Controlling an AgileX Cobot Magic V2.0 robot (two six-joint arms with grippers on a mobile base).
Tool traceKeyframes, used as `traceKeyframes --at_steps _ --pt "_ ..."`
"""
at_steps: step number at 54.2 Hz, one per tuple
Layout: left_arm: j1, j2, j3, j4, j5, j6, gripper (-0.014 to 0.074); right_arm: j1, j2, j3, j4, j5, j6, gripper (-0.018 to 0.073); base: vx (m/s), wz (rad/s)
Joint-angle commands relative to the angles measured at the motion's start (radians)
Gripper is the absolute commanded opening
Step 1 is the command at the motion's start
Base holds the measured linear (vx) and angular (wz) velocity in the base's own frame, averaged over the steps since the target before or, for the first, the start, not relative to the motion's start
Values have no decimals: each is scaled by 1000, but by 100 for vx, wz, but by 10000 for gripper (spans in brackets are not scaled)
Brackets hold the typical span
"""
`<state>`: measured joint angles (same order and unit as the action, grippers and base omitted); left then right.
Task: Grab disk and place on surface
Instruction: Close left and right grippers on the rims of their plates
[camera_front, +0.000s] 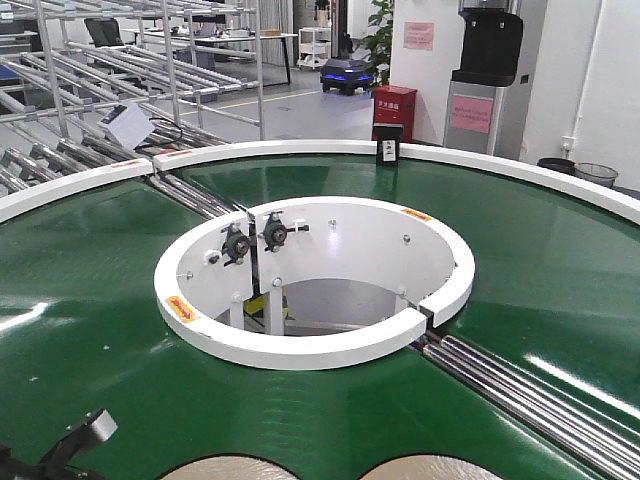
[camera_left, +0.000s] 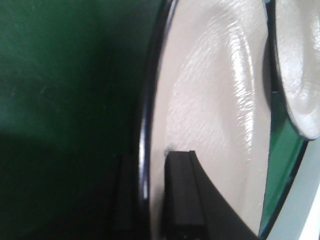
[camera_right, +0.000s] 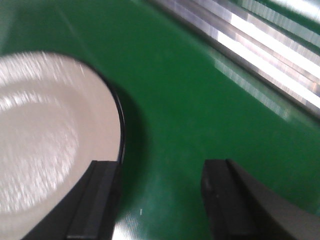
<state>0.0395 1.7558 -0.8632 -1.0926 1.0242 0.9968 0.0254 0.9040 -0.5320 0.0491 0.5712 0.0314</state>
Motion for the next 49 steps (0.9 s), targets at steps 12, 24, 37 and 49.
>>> traceKeyframes --at_steps 12,24,37,49 --pt "46 -29 -11 -244 102 9 -8 -8 268 -201 223 90 -139 421 0 0" --pt "149 -31 -11 -265 182 9 -8 -8 452 -242 471 10 -316 421 0 0" --pt "231 -56 -10 -262 237 10 -8 -8 605 -241 613 12 -461 421 0 0" --pt "252 -141 -10 -263 233 12 -8 -8 649 -241 676 20 -552 421 0 0"
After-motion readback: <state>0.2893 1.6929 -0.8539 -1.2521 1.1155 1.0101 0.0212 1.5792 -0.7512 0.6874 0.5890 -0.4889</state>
